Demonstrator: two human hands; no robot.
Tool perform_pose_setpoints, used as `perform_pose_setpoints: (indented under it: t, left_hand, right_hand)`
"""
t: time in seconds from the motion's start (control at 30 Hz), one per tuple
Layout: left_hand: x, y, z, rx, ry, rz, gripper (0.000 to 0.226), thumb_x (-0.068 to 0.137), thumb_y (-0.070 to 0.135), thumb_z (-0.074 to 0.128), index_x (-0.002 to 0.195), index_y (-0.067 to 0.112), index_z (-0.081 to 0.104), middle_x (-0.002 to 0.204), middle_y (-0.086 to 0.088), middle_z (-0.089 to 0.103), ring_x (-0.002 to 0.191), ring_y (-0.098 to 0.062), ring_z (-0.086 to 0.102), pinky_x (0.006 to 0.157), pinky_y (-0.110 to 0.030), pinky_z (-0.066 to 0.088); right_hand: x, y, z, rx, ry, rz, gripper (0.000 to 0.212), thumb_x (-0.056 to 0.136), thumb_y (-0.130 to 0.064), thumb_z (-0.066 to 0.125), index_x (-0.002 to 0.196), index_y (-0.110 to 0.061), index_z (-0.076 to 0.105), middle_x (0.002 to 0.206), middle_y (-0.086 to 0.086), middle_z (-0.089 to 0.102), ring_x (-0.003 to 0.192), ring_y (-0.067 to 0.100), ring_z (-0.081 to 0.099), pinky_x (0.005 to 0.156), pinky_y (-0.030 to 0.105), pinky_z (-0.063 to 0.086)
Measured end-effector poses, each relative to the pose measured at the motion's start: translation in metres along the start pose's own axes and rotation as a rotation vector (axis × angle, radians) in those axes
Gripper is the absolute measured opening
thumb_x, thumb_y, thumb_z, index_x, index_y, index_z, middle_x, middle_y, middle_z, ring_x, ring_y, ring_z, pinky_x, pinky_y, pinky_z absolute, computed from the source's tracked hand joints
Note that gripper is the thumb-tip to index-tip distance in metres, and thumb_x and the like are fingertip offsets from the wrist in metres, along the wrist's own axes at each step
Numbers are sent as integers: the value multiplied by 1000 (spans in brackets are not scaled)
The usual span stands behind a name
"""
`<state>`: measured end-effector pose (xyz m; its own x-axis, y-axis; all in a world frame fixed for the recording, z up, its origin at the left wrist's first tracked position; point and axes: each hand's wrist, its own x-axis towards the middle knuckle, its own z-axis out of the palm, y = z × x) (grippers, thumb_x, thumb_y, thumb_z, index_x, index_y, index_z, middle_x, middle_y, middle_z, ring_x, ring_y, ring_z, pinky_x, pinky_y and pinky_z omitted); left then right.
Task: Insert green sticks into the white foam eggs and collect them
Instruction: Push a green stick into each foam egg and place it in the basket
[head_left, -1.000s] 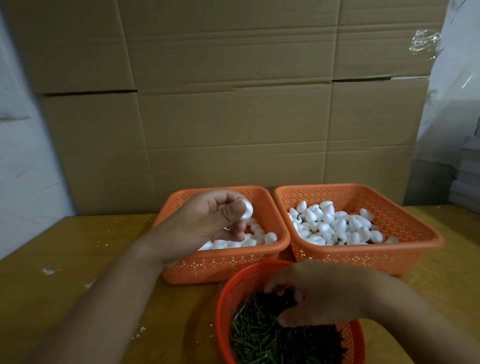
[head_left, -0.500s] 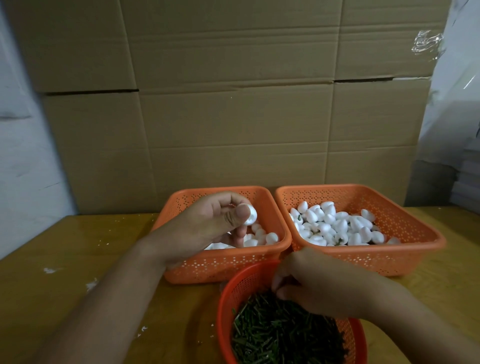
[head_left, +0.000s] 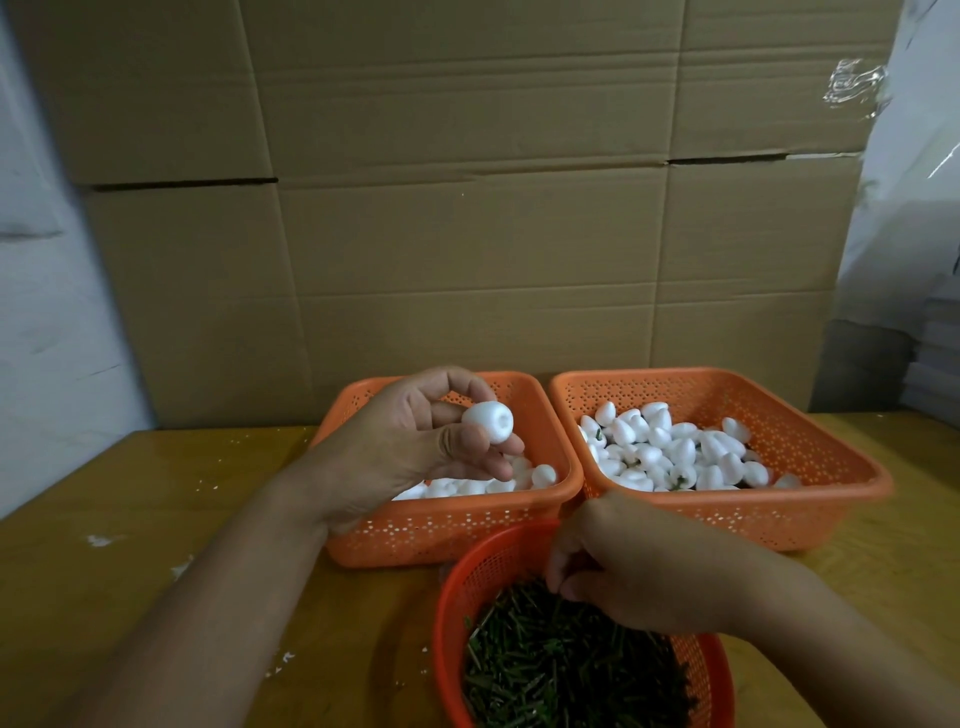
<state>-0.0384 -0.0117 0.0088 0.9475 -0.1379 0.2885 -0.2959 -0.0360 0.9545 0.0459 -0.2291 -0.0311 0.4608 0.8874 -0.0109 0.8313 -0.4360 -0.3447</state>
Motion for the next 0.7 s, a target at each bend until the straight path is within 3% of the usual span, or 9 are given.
perform_pose_setpoints:
  t: [0.13,0.27,0.4,0.57,0.7]
  left_hand:
    - [0,-1,0,-17,-26,7,41,68,46,87,99,26,70,106,-18,75,91,-30,75,84,-35,58]
    - [0,0,0,-16,-5,27,41,66,46,88,97,25,70,105,-15,75,95,-28,74,85,-35,58]
    - [0,-1,-3,2,50,40,34,69,38,86,96,23,70,104,-14,75,96,-29,73,82,-33,58]
    - [0,-1,-6,16,55,42,39,63,40,91,94,25,72,104,-13,75,92,-25,74,83,-34,59]
    - [0,-1,-6,26,57,43,41,63,40,91,95,24,71,105,-13,75,91,-25,74,83,-34,59]
  right_hand:
    - [1,-1,-2,30,56,5,13,91,-18,65,95,-25,76,92,-16,73,88,-6,63,79,12,49]
    - [1,-5,-8,244,153,-36,14,93,-21,67,82,-18,74,75,-10,73,66,5,67,60,18,51]
    - [-1,-8,-11,539,190,-4,12,90,-10,71,80,-5,72,78,6,76,75,24,74,74,37,62]
    - [-3,-15,-13,868,218,44,16,87,8,67,76,1,57,78,20,74,75,27,76,65,27,61]
    - [-1,-12,-16,879,274,39,7,93,5,62,89,-1,59,74,13,73,66,19,72,59,22,57]
